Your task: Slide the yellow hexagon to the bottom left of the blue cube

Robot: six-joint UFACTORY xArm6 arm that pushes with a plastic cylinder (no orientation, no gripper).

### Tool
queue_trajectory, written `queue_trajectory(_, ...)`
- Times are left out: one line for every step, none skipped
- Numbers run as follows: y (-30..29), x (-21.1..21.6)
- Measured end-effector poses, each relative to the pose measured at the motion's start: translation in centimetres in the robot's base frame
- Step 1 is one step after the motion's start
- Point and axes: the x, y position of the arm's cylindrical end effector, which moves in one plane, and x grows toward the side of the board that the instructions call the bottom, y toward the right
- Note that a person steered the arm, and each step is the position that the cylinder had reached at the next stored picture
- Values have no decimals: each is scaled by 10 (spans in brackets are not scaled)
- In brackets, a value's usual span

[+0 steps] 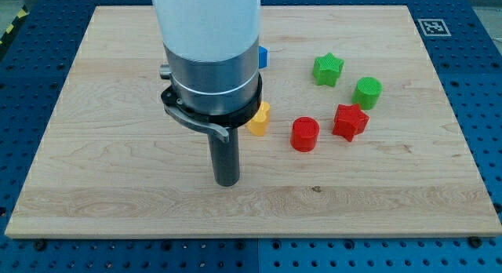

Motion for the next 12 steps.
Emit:
queue_trajectory(0, 0)
queue_trajectory(0, 1)
queue_trajectory(0, 1)
queue_trajectory(-16, 1)
queue_trajectory(-71, 2)
queue_trajectory(-103, 2)
queue_trajectory(-103, 2)
queue_trajectory(-105, -6)
queue_trajectory(-108, -52)
queue_trajectory(-108, -105)
queue_trajectory(-108, -155)
queue_trajectory(-108, -165)
